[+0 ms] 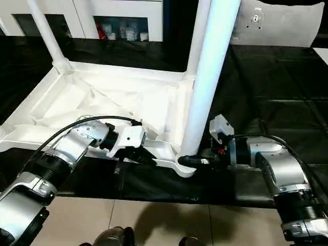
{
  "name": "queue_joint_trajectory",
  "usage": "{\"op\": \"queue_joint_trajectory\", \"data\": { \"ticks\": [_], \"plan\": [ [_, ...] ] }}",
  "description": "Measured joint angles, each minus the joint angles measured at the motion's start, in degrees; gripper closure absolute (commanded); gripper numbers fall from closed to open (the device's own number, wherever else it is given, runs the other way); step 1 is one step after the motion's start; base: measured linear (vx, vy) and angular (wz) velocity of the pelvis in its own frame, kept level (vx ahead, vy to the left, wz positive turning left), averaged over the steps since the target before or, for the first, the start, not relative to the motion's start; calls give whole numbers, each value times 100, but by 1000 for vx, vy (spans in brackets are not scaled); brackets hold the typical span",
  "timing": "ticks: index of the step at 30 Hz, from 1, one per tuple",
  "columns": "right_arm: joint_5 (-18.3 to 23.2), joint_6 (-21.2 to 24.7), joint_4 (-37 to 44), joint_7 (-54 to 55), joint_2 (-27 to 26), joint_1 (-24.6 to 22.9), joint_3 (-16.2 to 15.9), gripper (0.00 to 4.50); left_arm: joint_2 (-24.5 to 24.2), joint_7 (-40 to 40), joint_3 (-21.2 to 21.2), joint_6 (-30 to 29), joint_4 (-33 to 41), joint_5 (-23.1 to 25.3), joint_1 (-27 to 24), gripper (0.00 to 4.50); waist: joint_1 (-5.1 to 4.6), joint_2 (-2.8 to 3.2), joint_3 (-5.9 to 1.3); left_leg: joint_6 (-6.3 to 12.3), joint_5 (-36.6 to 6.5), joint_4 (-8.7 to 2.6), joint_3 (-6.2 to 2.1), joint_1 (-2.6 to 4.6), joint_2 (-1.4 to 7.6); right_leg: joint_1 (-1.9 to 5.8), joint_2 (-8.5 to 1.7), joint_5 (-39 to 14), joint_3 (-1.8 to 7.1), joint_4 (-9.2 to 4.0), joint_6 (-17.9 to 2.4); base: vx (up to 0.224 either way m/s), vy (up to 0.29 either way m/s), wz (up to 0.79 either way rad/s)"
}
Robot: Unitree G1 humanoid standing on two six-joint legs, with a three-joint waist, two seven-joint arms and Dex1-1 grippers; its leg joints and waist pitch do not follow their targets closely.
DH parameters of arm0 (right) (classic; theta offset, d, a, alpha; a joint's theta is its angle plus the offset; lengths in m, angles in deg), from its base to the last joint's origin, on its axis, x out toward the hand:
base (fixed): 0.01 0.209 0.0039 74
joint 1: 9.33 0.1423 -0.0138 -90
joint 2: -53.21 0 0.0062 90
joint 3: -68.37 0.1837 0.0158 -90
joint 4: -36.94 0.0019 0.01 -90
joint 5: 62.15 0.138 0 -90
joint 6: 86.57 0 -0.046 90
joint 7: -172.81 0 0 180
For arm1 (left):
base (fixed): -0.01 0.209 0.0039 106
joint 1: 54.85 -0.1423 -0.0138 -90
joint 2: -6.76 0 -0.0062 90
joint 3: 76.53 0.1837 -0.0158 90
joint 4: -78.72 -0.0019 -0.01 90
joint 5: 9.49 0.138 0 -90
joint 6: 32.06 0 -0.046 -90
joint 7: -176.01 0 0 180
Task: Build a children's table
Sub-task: Rotate leg to tighten
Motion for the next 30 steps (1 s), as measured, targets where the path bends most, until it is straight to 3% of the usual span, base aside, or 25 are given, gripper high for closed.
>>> {"op": "queue_joint_trajectory", "data": {
  "ticks": [9, 14, 17, 22, 27, 30],
  "plan": [
    [5, 37, 21, 12, 7, -1, 4, 240, 21, -8, -5, 0, 0, -5, -3, 450, 0, 0, 0, 0, 0, 2, 0, 0, 0, 0, -2, 0, 0, 2, 0, 0, 0, 0],
    [30, 337, 57, 457, -98, -4, 133, 240, 164, -267, -204, -550, 2, -56, -8, 450, -26, 1, 0, -2, 1, 17, 0, 10, 0, 3, -5, 2, 3, 23, -3, 0, 0, 0],
    [-118, 449, 43, 1034, -312, 11, 255, 240, 304, -726, -273, -876, 1, 20, -1, 450, -65, -3, 1, -2, 3, 21, 2, 27, 0, 18, -6, 7, 6, 23, -11, 0, 0, 0],
    [-609, 1038, -413, 3471, -1274, 648, 758, 246, 983, -2371, -542, -1825, -256, 313, 269, 450, -369, -17, 8, -4, 3, 24, 11, 57, -15, 23, -34, -9, -2, 11, 17, 0, 0, 0],
    [-907, 1158, -691, 5025, -1818, 1018, 962, 247, 1601, -3587, -720, -2296, -541, 325, 483, 450, -413, -20, 5, -4, 2, 3, 13, 64, -25, 24, -40, 0, -1, 11, 16, 0, 0, 0],
    [-964, 1016, -715, 5257, -1957, 1024, 1028, 247, 1674, -3788, -751, -2331, -589, 327, 521, 450, -395, -20, 5, -4, 2, -17, 13, 69, -25, 23, -40, 9, -4, 10, 2, 0, 0, 0]
  ]
}}
